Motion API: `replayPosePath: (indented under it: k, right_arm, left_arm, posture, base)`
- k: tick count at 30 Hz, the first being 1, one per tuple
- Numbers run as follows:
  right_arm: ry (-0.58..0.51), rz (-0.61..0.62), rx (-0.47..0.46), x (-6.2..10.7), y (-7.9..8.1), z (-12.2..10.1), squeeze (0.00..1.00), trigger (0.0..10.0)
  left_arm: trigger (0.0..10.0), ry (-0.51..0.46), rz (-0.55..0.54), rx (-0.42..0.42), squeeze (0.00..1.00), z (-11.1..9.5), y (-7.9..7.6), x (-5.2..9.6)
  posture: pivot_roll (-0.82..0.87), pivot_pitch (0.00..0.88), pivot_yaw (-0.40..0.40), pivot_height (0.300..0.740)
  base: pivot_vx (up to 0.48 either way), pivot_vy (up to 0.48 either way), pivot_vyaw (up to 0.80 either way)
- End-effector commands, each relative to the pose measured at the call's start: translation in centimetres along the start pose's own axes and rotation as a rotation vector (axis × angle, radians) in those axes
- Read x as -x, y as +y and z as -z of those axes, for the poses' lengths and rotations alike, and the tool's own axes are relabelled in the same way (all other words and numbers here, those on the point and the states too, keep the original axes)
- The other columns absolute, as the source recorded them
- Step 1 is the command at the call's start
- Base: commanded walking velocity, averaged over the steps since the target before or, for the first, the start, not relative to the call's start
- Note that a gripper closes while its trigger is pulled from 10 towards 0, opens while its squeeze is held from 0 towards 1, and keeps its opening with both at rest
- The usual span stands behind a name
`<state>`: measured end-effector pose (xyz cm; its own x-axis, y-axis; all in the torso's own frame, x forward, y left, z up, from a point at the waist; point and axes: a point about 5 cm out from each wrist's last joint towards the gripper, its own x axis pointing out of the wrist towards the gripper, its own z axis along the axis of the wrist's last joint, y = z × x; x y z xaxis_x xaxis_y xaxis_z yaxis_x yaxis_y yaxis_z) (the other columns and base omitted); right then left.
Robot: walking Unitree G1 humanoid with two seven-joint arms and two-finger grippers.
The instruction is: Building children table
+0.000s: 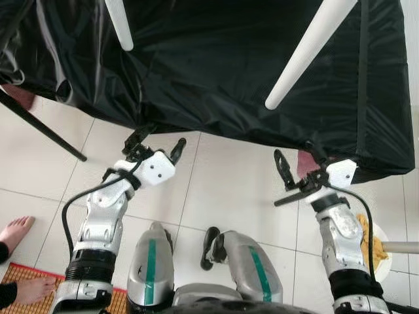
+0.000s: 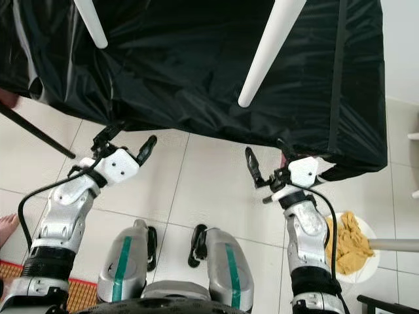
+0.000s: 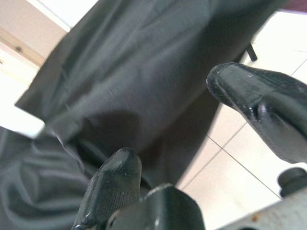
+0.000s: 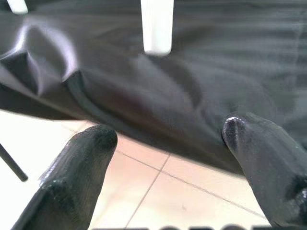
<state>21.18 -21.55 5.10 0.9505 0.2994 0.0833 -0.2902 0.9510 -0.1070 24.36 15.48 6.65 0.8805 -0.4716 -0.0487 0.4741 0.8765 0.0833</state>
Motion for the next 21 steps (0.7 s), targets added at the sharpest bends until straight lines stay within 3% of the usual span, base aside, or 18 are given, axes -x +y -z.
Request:
replayPosePath:
  k: [1,5,10,13,16,21]
  right_arm:
    - [0.073,-0.01,-0.006,1.3,0.2,1.5,0.0,10.0]
    - [0.102,-0.012,-0.006,1.8,0.3,2.1,0.0,10.0]
    - [0.238,0.015,-0.004,4.0,0.2,4.9,0.0,10.0]
    - [0.286,0.043,-0.002,4.3,-0.1,5.6,0.0,10.0]
    - [0.39,0.109,-0.019,4.4,-0.6,7.0,0.0,10.0]
    - [0.487,0.139,-0.021,4.3,-0.7,8.1,0.0,10.0]
  left_arm:
    - [10.0,0.028,-0.071,0.032,0.0,1.2,0.3,0.9]
    - [10.0,0.028,-0.079,0.04,0.0,1.7,0.2,1.2]
    - [10.0,0.101,-0.09,0.018,0.0,4.0,0.4,2.0]
    - [10.0,0.137,-0.112,0.025,0.0,5.0,0.7,2.1]
    - [10.0,0.241,-0.169,0.075,0.0,7.3,1.3,2.4]
    - [10.0,0.316,-0.203,0.094,0.0,8.6,1.4,2.6]
  posture:
    - [0.07,0.094,-0.063,0.74]
    - [0.07,0.093,-0.063,0.74]
    - [0.06,0.09,-0.052,0.74]
    - [0.05,0.088,-0.045,0.74]
    - [0.05,0.088,-0.041,0.74]
    - [0.05,0.084,-0.039,0.74]
  base:
    - [0.0,0.0,0.0]
    - [0.0,0.0,0.0]
    - [0.0,0.0,0.0]
    - [0.0,0.0,0.0]
    - [0.0,0.0,0.0]
    - [0.0,0.0,0.0]
